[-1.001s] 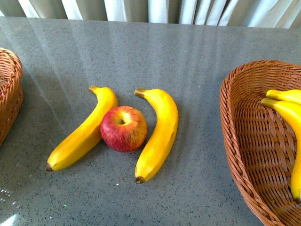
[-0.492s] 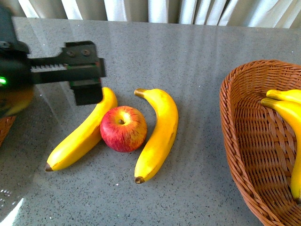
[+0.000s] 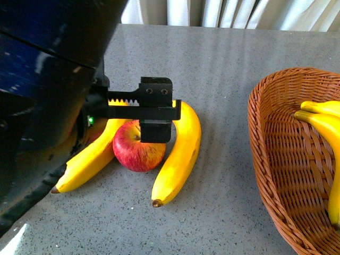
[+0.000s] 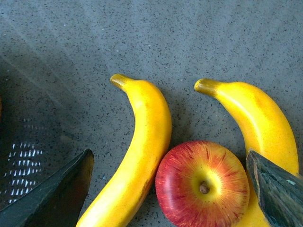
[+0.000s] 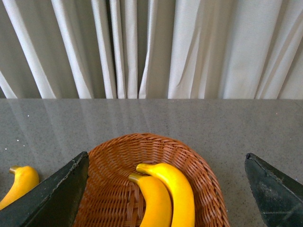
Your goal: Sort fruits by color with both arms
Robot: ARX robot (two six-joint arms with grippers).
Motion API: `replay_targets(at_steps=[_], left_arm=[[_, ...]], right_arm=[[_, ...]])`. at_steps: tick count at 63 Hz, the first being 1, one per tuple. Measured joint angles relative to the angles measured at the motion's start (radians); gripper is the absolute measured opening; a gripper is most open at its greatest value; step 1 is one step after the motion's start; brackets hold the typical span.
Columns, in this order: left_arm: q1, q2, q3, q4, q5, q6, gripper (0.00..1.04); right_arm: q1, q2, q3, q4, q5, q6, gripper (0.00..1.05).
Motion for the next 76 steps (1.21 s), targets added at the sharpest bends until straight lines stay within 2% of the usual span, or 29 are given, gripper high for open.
replay_targets(at_steps=[36, 76], left_arm=[[-0.035, 0.065, 0.014, 0.021, 0.027, -0.001, 0.96], [-0.031, 0.143, 0.038, 0.053, 0.069, 0.002, 0.96]], right_arm=[[0.0, 0.0, 0.0, 0.0, 0.0, 0.0, 0.96], [0.0, 0.0, 0.0, 0.0, 0.0, 0.0, 0.96]])
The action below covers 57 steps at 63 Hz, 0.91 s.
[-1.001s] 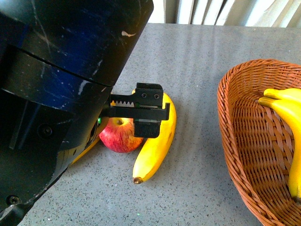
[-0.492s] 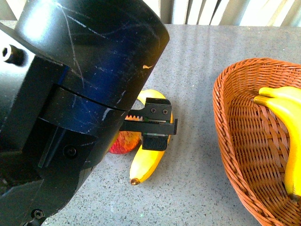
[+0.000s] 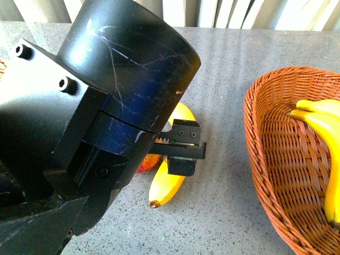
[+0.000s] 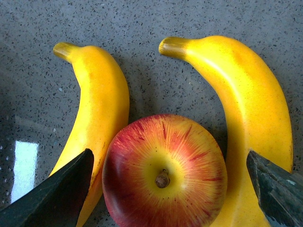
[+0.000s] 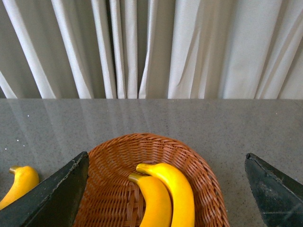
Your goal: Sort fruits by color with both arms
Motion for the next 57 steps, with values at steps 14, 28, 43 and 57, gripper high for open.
replay_targets(at_steps=[14, 28, 43, 57], left_arm=[[0.0, 0.021, 0.0, 0.005, 0.004, 0.0, 0.96], [-0.002, 0.043, 0.003, 0.005, -0.001, -0.001, 0.92], [-0.006, 0.046, 0.006, 0.008, -0.014, -0.011, 0.71], [-0.004, -0.024, -0.039, 0.012, -0.014, -0.069, 0.71]], right_arm=[[0.0, 0.0, 0.0, 0.0, 0.0, 0.0, 0.96], [0.0, 0.0, 0.0, 0.0, 0.0, 0.0, 0.96], [0.0, 0.0, 0.0, 0.0, 0.0, 0.0, 0.96], [0.0, 0.0, 0.0, 0.0, 0.0, 0.0, 0.96]])
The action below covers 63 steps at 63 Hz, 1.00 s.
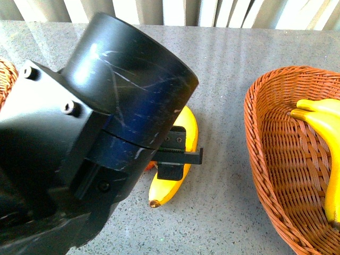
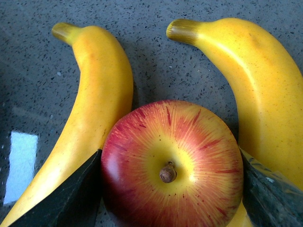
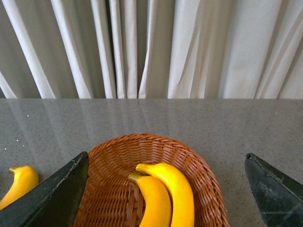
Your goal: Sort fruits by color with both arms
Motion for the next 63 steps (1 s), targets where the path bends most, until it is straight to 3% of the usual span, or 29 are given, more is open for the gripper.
replay_targets(at_steps=[8, 15, 24, 32, 39, 52, 61, 63], left_arm=[[0.024, -0.135, -0.055, -0.001, -0.005, -0.042, 0.71], [0.1, -0.279, -0.098, -0.018, -0.024, -0.058, 0.71], [0.276, -0.401, -0.134, -0.041, -0.041, -0.051, 0.71], [0.483, -0.397, -0.137, -0.047, -0.052, -0.032, 0.71], [0.589, -0.319, -0.135, -0.039, -0.042, -0.016, 0.71], [0.637, -0.202, -0.116, 0.009, -0.009, 0.01, 0.72], [0.644, -0.202, -0.114, 0.042, -0.002, 0.037, 0.96], [0.646, -0.207, -0.114, 0.047, -0.001, 0.042, 0.97]], right_arm=[[0.0, 0.0, 0.0, 0.0, 0.0, 0.0, 0.96], [0.0, 0.0, 0.0, 0.0, 0.0, 0.0, 0.96], [0.0, 0.0, 0.0, 0.0, 0.0, 0.0, 0.96], [0.0, 0.0, 0.0, 0.0, 0.0, 0.0, 0.96], [0.0, 0.0, 0.0, 0.0, 0.0, 0.0, 0.96], [0.0, 0.0, 0.0, 0.0, 0.0, 0.0, 0.96], [0.0, 0.0, 0.0, 0.0, 0.0, 0.0, 0.96], [0.0, 0.0, 0.0, 0.0, 0.0, 0.0, 0.96]])
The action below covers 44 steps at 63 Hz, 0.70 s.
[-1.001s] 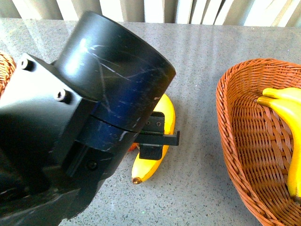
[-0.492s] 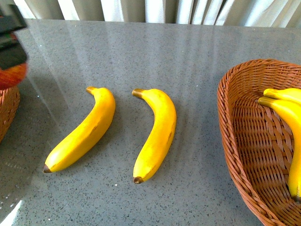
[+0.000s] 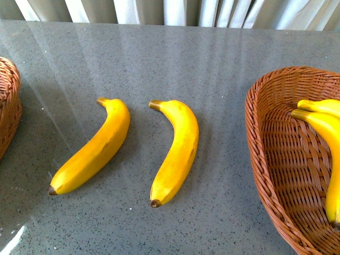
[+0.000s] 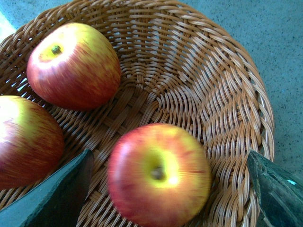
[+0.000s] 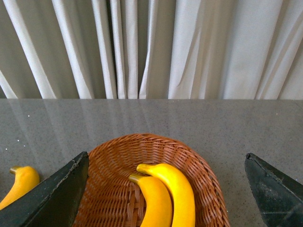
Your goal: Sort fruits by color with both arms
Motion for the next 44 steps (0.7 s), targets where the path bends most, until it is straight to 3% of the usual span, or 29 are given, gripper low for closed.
replay_targets(at_steps=[15, 21, 25, 28, 32, 38, 44], left_arm=[[0.005, -0.169, -0.052, 0.032, 0.08, 0.019, 0.96], [0.012, -0.333, -0.092, 0.05, 0.161, 0.034, 0.96], [0.077, -0.438, -0.203, 0.335, 0.368, 0.211, 0.81], [0.094, -0.474, -0.254, 0.45, 0.397, 0.292, 0.72], [0.097, -0.514, -0.296, 0.495, 0.41, 0.365, 0.61], [0.097, -0.592, -0.38, 0.484, 0.415, 0.428, 0.34], [0.097, -0.652, -0.414, 0.463, 0.417, 0.441, 0.17]], right_arm=[[0.0, 0.0, 0.0, 0.0, 0.0, 0.0, 0.96], [0.0, 0.0, 0.0, 0.0, 0.0, 0.0, 0.96], [0.0, 0.0, 0.0, 0.0, 0.001, 0.0, 0.96], [0.0, 0.0, 0.0, 0.0, 0.0, 0.0, 0.96], [0.0, 0.0, 0.0, 0.0, -0.001, 0.0, 0.96], [0.0, 0.0, 0.0, 0.0, -0.001, 0.0, 0.96], [0.0, 0.0, 0.0, 0.0, -0.001, 0.0, 0.96]])
